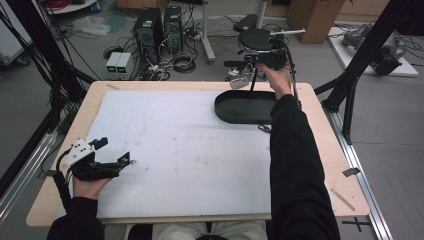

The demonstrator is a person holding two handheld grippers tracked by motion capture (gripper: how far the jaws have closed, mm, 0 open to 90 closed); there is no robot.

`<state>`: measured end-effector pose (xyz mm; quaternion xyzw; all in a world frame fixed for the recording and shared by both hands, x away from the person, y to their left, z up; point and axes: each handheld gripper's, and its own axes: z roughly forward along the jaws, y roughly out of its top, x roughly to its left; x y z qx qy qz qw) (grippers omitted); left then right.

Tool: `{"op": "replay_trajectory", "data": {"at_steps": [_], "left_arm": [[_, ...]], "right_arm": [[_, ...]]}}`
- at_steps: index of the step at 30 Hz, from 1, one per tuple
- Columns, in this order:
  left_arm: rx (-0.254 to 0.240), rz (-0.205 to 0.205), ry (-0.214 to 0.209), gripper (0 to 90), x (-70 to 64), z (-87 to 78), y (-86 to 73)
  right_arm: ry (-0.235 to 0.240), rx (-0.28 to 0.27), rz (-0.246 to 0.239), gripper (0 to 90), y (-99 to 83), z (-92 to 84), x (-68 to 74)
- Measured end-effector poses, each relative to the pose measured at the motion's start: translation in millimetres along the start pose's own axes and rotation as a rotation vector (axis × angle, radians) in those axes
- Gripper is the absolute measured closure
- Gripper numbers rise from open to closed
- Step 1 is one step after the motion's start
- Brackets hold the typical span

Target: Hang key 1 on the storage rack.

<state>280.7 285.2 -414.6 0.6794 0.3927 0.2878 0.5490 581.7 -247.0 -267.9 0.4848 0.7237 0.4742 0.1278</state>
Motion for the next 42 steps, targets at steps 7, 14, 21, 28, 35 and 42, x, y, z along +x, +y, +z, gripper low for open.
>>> {"op": "replay_trajectory", "data": {"at_steps": [7,14,21,28,35,42], "left_arm": [[0.0,-0.003,0.003,2.0,-0.6,-0.5,0.0],[-0.003,-0.002,0.001,2.0,-0.8,-1.0,0.1],[-0.006,-0.004,0.004,2.0,-0.3,-1.3,0.1],[0.003,0.002,-0.001,2.0,-1.3,0.8,-0.2],[0.006,0.002,0.004,2.0,-0.6,0.0,-0.1],[0.008,0.002,0.002,2.0,-1.1,0.4,-0.2]], "right_arm": [[0.012,0.026,-0.067,0.6,-0.2,-4.7,18.1],[-0.008,0.035,-0.133,0.6,2.0,-17.4,37.2],[-0.022,0.028,-0.155,0.7,-1.1,-34.9,41.4],[-0.005,0.036,-0.159,0.7,-12.6,-46.2,40.3],[-0.023,0.059,-0.155,0.7,-22.8,-54.0,33.7],[-0.04,0.078,-0.194,0.7,-40.3,-61.6,31.8]]}}
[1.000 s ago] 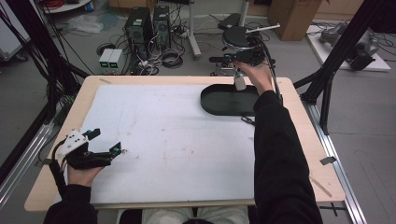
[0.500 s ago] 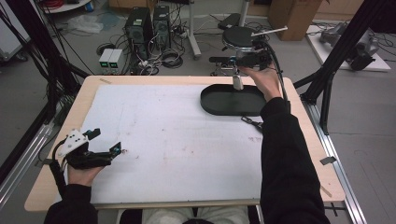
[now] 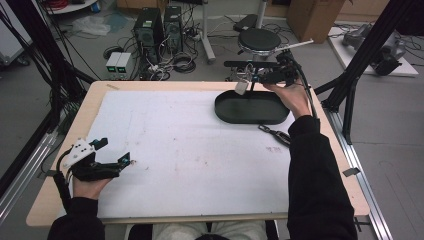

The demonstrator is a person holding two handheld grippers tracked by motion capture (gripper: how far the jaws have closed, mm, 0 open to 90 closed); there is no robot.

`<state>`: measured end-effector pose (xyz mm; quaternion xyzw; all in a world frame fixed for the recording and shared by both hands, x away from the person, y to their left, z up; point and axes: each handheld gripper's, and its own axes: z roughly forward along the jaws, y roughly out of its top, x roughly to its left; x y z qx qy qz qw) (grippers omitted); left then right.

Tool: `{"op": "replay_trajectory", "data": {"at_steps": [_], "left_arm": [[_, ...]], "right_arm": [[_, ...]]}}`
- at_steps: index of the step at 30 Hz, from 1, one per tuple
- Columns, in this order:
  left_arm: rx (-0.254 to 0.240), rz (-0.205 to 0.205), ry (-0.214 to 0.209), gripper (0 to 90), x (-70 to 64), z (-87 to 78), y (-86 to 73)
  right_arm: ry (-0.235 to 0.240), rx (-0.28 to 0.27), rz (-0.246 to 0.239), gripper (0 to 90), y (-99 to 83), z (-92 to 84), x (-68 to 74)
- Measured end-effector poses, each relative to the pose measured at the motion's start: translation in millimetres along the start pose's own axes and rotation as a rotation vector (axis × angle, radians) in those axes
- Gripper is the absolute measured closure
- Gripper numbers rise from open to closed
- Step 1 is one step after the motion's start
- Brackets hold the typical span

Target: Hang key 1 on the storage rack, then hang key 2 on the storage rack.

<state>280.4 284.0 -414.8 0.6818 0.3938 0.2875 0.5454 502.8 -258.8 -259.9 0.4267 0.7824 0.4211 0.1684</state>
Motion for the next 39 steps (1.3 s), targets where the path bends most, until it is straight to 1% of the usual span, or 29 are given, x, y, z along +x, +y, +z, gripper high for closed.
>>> {"op": "replay_trajectory", "data": {"at_steps": [2,4,6,8,10,14,16,17,20,25,27,31,35,39], "left_arm": [[0.0,0.002,0.001,2.0,0.1,-0.4,0.1],[-0.003,0.003,0.002,2.0,0.3,-0.6,0.2],[-0.002,-0.001,0.003,2.0,0.1,-0.8,0.1],[0.0,0.001,0.002,2.0,0.0,-0.7,0.1],[-0.001,0.001,0.002,2.0,-0.5,-1.3,0.2],[-0.001,0.004,0.004,2.0,-0.8,-2.6,0.2],[-0.001,0.004,0.005,2.0,-1.2,-2.8,0.3],[-0.001,0.008,0.003,2.0,-1.0,-2.8,0.3],[0.001,0.003,0.004,2.0,-0.8,-1.8,0.0],[0.0,0.001,0.004,2.0,-0.8,-0.6,-0.1],[0.003,0.007,0.001,2.0,-0.4,-0.5,0.0],[0.006,0.004,0.001,2.0,-0.8,-0.2,-0.2],[0.008,0.003,0.0,2.0,-0.8,0.1,-0.3],[0.01,0.004,-0.002,2.0,-0.8,0.3,-0.5]], "right_arm": [[-0.005,0.0,-0.012,0.7,-4.9,-2.1,1.9],[-0.016,0.029,-0.02,0.7,-10.0,-3.2,3.2],[-0.027,0.03,-0.039,0.7,-14.6,-4.6,4.2],[-0.02,0.025,-0.037,0.7,-19.2,-6.3,3.7],[-0.022,0.036,-0.035,0.7,-24.8,-7.7,3.6],[-0.023,0.041,-0.03,0.7,-38.4,-9.9,-1.0],[-0.026,0.056,-0.029,0.7,-44.7,-10.4,-3.1],[-0.026,0.053,-0.031,0.7,-46.6,-10.8,-3.3],[-0.022,0.052,-0.031,0.7,-52.3,-13.0,-4.3],[-0.026,0.065,-0.033,0.7,-61.5,-15.0,-8.5],[-0.024,0.071,-0.025,0.7,-66.9,-15.8,-10.8],[-0.027,0.087,-0.025,0.7,-77.4,-17.1,-15.9],[-0.029,0.093,-0.01,0.7,-84.0,-18.2,-19.2],[-0.029,0.099,-0.01,0.7,-90.1,-17.7,-23.1]]}}
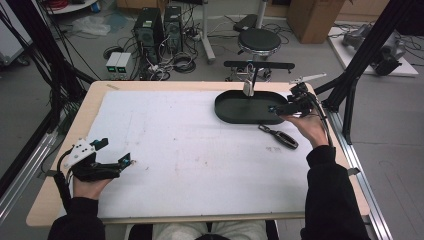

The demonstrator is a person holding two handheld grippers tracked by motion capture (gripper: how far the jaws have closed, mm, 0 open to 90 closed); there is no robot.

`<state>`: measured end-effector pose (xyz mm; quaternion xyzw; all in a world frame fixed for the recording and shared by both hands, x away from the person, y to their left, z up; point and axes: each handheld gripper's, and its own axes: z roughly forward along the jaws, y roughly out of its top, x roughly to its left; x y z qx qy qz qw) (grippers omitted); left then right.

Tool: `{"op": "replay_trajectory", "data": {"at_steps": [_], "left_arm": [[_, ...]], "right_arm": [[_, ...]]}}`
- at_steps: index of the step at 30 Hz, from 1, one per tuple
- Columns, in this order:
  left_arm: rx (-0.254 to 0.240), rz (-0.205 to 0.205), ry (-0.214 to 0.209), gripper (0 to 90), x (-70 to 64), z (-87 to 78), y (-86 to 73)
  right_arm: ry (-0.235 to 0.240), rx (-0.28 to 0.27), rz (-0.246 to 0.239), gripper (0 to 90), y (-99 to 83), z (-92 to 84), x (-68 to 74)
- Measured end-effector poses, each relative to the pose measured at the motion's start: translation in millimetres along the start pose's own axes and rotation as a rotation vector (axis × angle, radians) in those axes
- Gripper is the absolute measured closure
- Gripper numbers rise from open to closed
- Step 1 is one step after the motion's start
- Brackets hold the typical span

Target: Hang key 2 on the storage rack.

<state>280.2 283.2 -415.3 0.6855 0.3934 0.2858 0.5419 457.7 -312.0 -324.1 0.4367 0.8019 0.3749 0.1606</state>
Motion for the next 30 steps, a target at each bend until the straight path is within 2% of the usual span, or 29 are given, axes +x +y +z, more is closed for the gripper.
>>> {"op": "replay_trajectory", "data": {"at_steps": [5,12,21,26,30], "left_arm": [[0.001,0.002,0.001,2.0,0.3,-0.3,0.0],[0.002,0.003,0.0,2.0,0.2,-0.5,0.0],[0.003,0.004,-0.005,2.0,0.1,0.1,-0.2],[0.006,0.004,-0.009,2.0,0.0,0.9,-0.4],[0.008,0.007,-0.008,2.0,0.2,0.8,-0.5]], "right_arm": [[0.001,0.014,0.011,0.7,-6.9,4.2,-2.3],[-0.005,0.067,0.006,0.7,-17.6,14.5,-4.2],[0.005,0.169,-0.008,0.8,-31.2,34.1,-7.2],[-0.001,0.251,-0.02,0.9,-38.3,48.5,-8.2],[0.026,0.294,-0.022,4.1,-42.3,56.8,-8.1]]}}
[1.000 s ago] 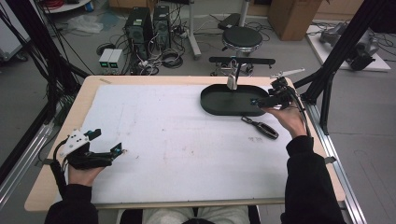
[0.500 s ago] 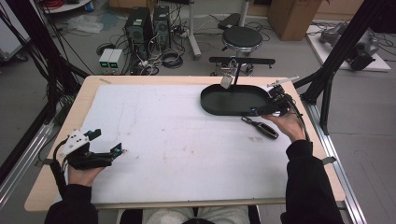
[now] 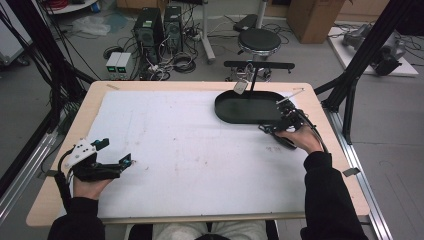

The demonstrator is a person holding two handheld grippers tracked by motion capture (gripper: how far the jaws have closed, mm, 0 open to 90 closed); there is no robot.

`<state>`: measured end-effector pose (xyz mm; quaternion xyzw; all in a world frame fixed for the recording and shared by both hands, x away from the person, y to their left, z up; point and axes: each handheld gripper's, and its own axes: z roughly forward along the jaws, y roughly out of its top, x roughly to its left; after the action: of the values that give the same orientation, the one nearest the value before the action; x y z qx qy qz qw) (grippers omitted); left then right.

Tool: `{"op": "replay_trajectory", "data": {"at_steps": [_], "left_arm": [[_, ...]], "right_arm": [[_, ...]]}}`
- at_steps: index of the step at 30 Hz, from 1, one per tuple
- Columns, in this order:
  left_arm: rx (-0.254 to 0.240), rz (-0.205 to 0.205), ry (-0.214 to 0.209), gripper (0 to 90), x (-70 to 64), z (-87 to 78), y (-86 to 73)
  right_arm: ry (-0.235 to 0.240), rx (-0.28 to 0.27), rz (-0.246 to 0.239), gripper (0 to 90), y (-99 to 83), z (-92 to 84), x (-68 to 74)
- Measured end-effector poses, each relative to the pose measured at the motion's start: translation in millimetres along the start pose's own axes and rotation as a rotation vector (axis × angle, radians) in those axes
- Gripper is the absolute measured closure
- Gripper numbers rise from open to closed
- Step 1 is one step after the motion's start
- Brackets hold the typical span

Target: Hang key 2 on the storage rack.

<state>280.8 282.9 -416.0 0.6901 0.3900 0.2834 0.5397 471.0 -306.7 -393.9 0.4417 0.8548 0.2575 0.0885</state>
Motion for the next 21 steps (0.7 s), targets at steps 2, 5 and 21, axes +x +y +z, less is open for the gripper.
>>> {"op": "replay_trajectory", "data": {"at_steps": [2,5,21], "left_arm": [[0.001,0.0,0.0,2.0,0.5,-0.3,0.1],[0.002,0.0,0.0,2.0,0.5,-0.2,0.0],[0.004,0.002,-0.001,2.0,0.1,1.2,-0.2]], "right_arm": [[0.017,0.023,-0.004,5.0,-0.5,3.0,0.6],[0.061,0.05,-0.006,9.8,-1.1,6.2,-1.1],[0.043,0.142,-0.023,30.8,-1.5,26.1,-5.7]]}}
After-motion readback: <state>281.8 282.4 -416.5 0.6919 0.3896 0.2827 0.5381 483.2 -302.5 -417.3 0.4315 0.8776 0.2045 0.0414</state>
